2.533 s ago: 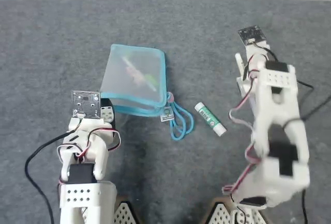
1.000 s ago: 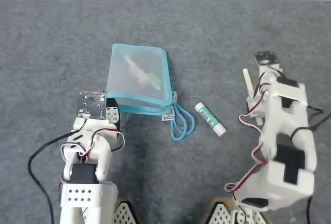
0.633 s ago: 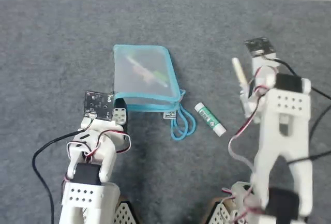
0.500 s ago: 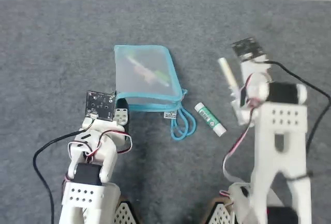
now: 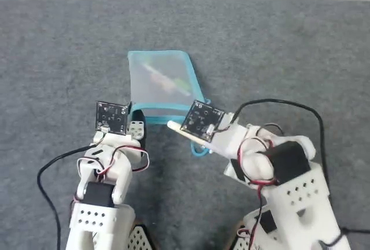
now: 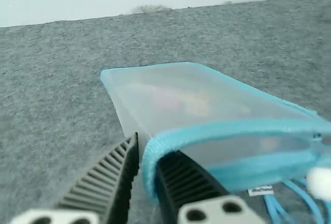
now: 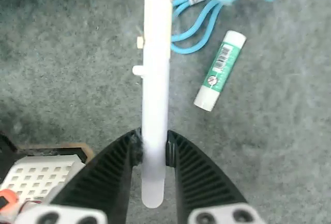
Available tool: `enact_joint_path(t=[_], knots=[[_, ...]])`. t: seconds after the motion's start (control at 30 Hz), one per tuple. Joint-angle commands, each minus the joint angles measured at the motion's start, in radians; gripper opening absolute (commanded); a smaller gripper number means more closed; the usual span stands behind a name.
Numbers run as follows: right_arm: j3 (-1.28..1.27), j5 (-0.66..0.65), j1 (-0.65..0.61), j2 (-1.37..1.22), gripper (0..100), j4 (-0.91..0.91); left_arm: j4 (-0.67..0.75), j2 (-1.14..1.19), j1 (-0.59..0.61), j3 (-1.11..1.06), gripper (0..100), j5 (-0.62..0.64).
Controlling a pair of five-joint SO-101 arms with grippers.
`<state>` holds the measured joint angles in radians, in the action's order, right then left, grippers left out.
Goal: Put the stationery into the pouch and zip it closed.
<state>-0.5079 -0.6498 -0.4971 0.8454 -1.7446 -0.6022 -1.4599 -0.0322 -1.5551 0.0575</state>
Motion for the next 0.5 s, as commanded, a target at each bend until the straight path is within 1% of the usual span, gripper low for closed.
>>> enact_joint_path(t=[0.0,0.13,0.27,0.47], knots=[[0.02,0.046,-0.01,-0.077,0.6,0.047,0.008,-0.012,-0.068,0.016,1,0.011],[0.06,0.072,-0.005,-0.193,0.6,0.093,0.008,-0.012,-0.086,0.016,1,0.009],[0.126,0.172,-0.005,-0.303,0.6,0.14,0.008,-0.012,-0.094,0.016,1,0.002],[0.288,0.292,-0.004,-0.509,0.6,0.147,0.006,-0.012,-0.204,0.01,1,-0.021]])
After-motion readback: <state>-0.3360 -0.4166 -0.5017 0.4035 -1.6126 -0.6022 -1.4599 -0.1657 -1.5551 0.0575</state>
